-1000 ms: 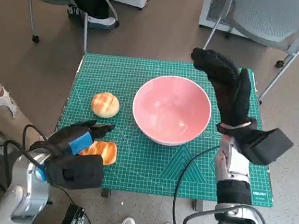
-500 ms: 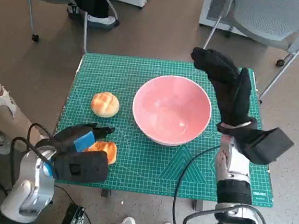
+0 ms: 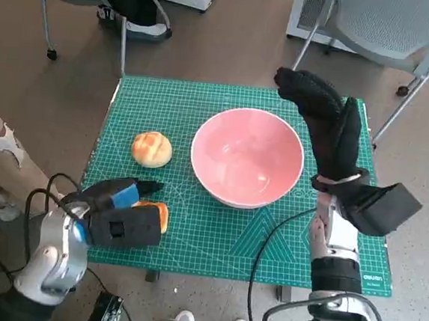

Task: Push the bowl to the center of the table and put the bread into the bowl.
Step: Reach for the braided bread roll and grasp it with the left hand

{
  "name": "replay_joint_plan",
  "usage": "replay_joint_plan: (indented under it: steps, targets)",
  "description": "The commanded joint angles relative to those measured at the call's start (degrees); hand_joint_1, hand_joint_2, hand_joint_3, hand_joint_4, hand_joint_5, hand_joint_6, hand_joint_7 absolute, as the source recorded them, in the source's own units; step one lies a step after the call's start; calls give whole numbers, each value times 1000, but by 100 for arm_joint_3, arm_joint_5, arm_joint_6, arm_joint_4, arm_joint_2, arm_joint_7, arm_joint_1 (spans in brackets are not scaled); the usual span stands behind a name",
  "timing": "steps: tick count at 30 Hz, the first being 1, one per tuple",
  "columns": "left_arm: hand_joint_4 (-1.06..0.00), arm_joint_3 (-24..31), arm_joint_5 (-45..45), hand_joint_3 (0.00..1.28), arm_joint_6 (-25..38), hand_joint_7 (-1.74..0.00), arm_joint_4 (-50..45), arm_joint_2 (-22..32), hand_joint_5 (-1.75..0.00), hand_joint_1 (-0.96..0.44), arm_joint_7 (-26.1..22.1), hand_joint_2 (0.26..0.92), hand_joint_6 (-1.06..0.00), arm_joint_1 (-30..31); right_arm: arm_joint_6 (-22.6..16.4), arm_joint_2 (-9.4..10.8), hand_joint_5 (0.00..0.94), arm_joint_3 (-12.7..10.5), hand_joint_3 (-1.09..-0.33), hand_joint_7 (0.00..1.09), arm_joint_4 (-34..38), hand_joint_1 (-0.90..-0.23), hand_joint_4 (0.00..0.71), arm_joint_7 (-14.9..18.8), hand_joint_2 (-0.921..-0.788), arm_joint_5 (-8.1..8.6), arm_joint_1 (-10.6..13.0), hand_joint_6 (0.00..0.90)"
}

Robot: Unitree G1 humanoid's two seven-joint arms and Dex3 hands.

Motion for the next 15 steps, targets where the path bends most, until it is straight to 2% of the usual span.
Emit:
replay_joint_plan:
  steps: [1,8,10,12,13,14,15]
  targets:
    - [-407,-134,15,5,44,-6,251,-74,-48,-395,34,708,-403,-14,91,-7,0,-11,-814,224,2,-662,206,50,-921,30,146,176]
    - [-535,-129,-153,4,13,-19,500,-144,-73,-307,100,707,-441,-33,96,-21,0,-13,-820,232,7,-656,206,87,-921,65,138,172]
    - [-599,-133,-180,8,-36,-43,590,-160,-94,-241,170,714,-496,-32,99,-22,0,-9,-820,233,-2,-656,206,99,-921,79,142,171]
    - [-726,-108,-223,19,-145,-94,669,-177,-150,-140,294,732,-609,-10,103,-27,0,-9,-820,235,0,-656,206,114,-921,95,139,170]
    - [-751,-94,-246,27,-202,-121,701,-182,-232,-110,356,738,-651,4,105,-28,0,-10,-820,236,0,-656,206,120,-921,100,139,170]
    - [-747,-63,-282,49,-323,-171,752,-185,-427,-65,486,741,-707,36,110,-29,0,-9,-820,237,-11,-656,206,124,-921,105,141,169]
    - [-750,-44,-310,73,-411,-308,789,-186,-592,-51,581,758,-719,58,113,-30,0,-10,-820,237,-20,-656,206,126,-921,108,143,169]
